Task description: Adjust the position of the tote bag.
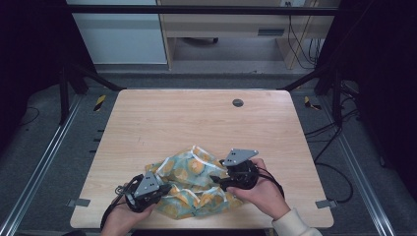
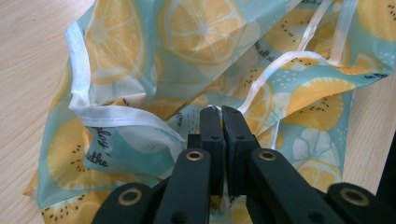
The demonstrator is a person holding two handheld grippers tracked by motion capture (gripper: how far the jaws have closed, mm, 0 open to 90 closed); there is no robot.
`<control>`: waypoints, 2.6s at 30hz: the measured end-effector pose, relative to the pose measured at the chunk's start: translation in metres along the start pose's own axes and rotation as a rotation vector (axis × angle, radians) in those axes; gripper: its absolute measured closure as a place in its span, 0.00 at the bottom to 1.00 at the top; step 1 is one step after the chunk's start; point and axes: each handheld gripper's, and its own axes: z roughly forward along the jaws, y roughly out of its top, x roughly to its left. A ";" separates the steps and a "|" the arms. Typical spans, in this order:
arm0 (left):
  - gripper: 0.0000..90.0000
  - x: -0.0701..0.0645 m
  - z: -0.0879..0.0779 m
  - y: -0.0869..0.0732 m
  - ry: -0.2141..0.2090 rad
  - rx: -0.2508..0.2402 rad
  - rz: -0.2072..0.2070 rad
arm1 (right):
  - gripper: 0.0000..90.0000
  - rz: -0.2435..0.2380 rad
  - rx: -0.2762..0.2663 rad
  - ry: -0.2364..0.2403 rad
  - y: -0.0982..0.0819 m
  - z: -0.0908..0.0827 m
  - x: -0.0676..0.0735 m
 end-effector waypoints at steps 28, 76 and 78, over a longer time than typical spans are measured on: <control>0.97 0.003 -0.004 0.000 0.039 -0.023 -0.019 | 1.00 0.026 -0.088 0.003 0.035 -0.013 -0.012; 0.53 -0.018 0.070 0.024 -0.065 0.033 -0.027 | 1.00 0.052 -0.101 0.012 0.047 -0.008 -0.022; 0.61 -0.019 0.068 0.025 -0.065 0.034 -0.016 | 1.00 0.055 -0.102 0.010 0.047 -0.008 -0.024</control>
